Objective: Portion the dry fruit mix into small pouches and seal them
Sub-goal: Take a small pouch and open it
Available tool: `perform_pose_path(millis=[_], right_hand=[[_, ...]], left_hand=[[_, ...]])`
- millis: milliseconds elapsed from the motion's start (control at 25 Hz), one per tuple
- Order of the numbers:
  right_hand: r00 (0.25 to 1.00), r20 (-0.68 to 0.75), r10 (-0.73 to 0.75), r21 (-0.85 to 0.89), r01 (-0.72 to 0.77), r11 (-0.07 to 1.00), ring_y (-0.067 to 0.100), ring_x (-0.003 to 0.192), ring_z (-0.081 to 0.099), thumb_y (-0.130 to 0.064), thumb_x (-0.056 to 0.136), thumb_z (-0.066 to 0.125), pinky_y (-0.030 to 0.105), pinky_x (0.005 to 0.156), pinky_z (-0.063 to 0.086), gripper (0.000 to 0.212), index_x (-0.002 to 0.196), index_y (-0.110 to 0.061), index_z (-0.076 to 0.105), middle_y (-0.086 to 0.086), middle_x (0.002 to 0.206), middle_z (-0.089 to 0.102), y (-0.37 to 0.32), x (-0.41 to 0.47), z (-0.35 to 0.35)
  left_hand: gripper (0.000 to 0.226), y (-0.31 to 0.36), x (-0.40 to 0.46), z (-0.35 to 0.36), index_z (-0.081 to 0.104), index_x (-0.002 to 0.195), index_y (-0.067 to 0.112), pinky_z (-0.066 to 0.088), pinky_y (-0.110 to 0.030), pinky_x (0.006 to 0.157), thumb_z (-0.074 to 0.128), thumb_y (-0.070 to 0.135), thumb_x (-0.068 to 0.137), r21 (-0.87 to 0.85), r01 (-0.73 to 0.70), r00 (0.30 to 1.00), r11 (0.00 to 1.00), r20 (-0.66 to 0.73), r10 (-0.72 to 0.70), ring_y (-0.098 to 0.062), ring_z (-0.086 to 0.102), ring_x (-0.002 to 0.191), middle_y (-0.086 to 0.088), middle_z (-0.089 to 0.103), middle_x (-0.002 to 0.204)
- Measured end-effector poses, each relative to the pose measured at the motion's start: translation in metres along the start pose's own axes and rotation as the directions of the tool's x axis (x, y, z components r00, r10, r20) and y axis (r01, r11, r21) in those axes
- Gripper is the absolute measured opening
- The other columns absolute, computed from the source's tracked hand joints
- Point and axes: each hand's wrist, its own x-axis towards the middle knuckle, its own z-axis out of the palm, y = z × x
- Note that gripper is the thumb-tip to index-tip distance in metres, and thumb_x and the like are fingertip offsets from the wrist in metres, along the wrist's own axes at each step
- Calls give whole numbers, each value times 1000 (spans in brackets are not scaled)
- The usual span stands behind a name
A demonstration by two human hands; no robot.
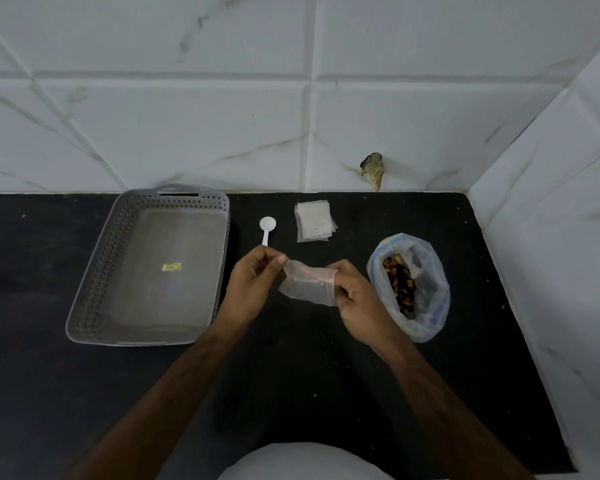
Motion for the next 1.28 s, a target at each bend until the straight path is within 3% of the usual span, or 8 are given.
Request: perform_pose_path(millis=[160,320,480,600,760,880,1040,1280], right_hand=[[999,-20,44,108,-41,993,3,95,58,-2,99,55,22,81,50,22,115,-17,62,-6,106,55,6,1,5],[996,-14,85,167,-81,983,7,99,62,-7,99,57,33,89,56,22,117,-19,63,-9,110,56,16,3,7],[994,-22,105,290,-94,952,6,98,63,-6,100,59,24,85,54,19,113,-18,65,-5,111,58,9,0,7],[995,-23,99,243,-91,966,2,93,61,-6,99,60,17,78,51,17,109,-20,64,-6,107,58,9,0,6],[994,6,112,144,-111,983,5,100,61,-7,99,57,24,84,53,19,116,-14,62,-7,112,57,16,4,8],[993,38,112,153,-117,981,9,107,59,-4,100,52,30,91,54,21,118,-10,62,-4,115,55,17,7,12],[993,37,114,132,-118,984,5,98,58,-3,99,53,22,83,49,18,112,-12,62,-7,110,53,17,7,12],[992,25,124,208,-127,970,4,105,64,-5,101,51,20,89,52,28,117,-23,67,-8,114,65,13,9,10]], left_hand=[[22,3,-6,1,61,121,15,58,-28,71,58,24,101,-110,91,994,990,63,-85,-21,72,92,-4,71,109],[20,-5,-11,2,61,117,9,57,-35,69,63,14,98,-118,87,996,989,44,-82,-24,71,74,-11,75,95],[16,-8,-14,5,64,114,9,55,-31,66,62,14,99,-211,124,991,970,-13,-130,-21,68,70,-10,75,93],[16,-9,-18,5,64,114,13,56,-25,67,57,20,102,-181,96,991,979,-71,-110,-16,69,80,-5,73,101],[9,-6,-11,1,68,104,14,57,-24,71,63,19,98,-87,80,996,993,-43,-84,-14,70,91,-1,71,101],[8,-6,-8,2,68,99,11,55,-20,65,61,13,99,-122,151,987,981,-37,-157,-9,69,85,-1,71,99],[19,-9,-13,2,62,118,11,60,-33,70,56,20,102,-232,117,993,966,8,-119,-24,69,99,-6,67,113],[24,-19,-14,-5,60,122,17,59,-38,66,56,7,101,-57,-57,994,997,90,62,-24,68,71,-3,69,108]])
